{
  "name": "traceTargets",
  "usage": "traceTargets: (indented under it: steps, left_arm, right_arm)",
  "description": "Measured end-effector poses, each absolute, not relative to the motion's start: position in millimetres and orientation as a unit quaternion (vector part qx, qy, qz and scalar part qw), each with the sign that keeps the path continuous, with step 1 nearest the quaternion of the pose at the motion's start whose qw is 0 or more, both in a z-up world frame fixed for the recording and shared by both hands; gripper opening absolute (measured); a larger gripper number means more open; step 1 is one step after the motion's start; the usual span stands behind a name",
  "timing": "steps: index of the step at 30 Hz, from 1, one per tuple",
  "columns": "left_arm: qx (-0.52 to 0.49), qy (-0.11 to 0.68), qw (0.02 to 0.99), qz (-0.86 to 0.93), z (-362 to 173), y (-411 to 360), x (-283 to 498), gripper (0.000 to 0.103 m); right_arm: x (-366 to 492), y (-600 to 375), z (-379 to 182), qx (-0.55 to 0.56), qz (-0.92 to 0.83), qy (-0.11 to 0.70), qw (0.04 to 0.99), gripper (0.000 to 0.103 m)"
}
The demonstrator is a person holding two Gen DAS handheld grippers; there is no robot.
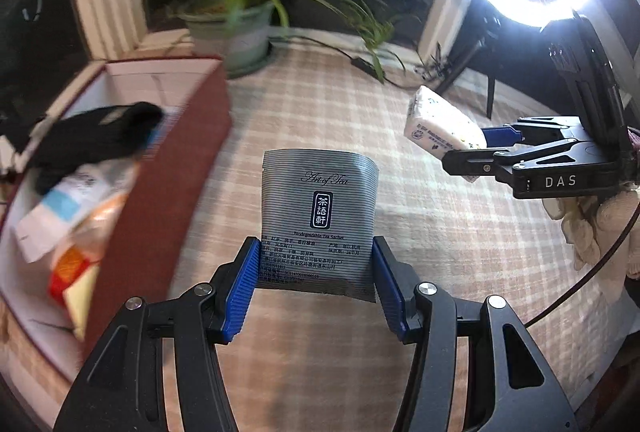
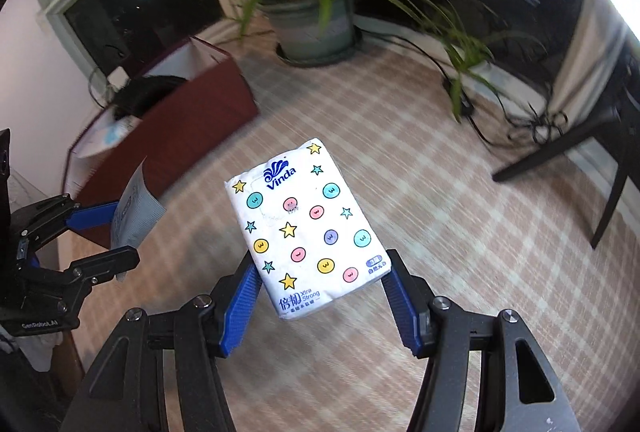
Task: Organize soft objects
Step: 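Lift and carry the tea sachet and tissue pack with both tools over the box, then lower both items into the box and open both tools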
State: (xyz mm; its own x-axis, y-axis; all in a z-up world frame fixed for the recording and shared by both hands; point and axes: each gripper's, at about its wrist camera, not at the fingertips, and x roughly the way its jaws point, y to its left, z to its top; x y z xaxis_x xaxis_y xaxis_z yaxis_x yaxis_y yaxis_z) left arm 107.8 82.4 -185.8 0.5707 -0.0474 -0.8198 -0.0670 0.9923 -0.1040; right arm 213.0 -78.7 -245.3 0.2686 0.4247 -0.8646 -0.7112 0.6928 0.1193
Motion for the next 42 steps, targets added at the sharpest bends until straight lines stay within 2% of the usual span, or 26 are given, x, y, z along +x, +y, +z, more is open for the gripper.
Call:
traceTargets:
  steps: [16, 30, 42]
  left_arm:
    - [-0.083, 0.432, 0.895, 0.081, -150.6, 201.6, 33.0, 0.054]
    - [-0.083, 0.438, 0.889, 0.106, -158.4, 261.5, 17.7, 0.054]
    - [-0.077, 0.443, 0.887, 0.107, -163.5, 285.8, 22.2, 0.054]
  right_arm:
    - [149.7, 38.5, -191.2, -0.181, 0.426, 0.441, 0.769, 0.056]
    - [116.9, 141.1, -204.3, -0.200, 0.452, 0.443, 0.748, 0.056]
    - [122.5, 185.0, -226.4, -0.200, 0.434, 0.464, 0.746, 0.056]
